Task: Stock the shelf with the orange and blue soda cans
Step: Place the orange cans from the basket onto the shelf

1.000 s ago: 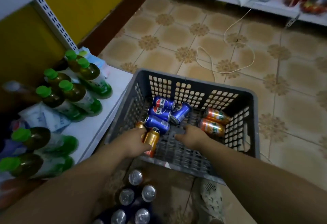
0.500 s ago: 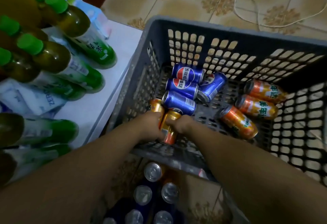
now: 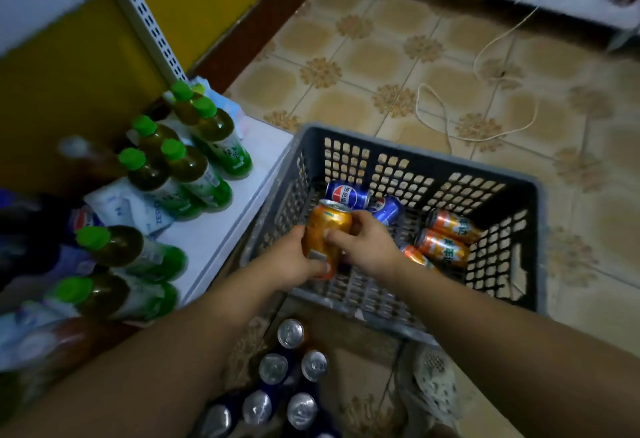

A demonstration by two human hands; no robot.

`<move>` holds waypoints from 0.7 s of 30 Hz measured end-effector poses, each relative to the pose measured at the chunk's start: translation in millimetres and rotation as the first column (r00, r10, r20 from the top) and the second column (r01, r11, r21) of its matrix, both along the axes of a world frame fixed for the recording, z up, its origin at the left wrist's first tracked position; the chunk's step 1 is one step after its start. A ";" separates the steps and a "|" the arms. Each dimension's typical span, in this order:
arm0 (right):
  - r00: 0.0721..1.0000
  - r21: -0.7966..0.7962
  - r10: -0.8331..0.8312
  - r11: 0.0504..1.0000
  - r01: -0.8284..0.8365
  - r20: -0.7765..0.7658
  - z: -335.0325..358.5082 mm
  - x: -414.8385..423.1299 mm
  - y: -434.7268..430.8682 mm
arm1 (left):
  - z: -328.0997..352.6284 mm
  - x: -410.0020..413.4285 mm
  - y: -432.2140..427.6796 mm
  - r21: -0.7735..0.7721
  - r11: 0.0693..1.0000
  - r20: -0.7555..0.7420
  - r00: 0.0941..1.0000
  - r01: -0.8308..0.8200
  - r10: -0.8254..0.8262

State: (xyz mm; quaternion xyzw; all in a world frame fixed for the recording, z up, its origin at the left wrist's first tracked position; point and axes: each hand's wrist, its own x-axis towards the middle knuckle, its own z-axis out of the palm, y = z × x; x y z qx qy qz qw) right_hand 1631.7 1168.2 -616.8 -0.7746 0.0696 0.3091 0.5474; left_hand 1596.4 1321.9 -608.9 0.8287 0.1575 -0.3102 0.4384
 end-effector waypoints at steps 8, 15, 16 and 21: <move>0.962 0.119 0.021 0.991 -0.055 0.273 187.7 -32.6 13.8 | 166.6 -50.3 15.2 -0.121 0.982 0.334 0.925 -0.147 0.179; 0.837 0.205 0.069 0.956 -0.212 0.542 336.5 -96.1 80.4 | 314.8 -128.0 75.6 -0.110 0.961 0.539 0.797 -0.255 0.273; 0.809 0.201 0.083 0.949 -0.243 0.582 354.0 -107.0 94.3 | 331.6 -143.2 88.1 -0.079 0.958 0.568 0.778 -0.274 0.269; 0.662 0.110 0.229 0.897 -0.429 0.713 414.2 -165.6 170.2 | 393.2 -231.4 152.0 -0.043 0.906 0.639 0.686 -0.421 0.349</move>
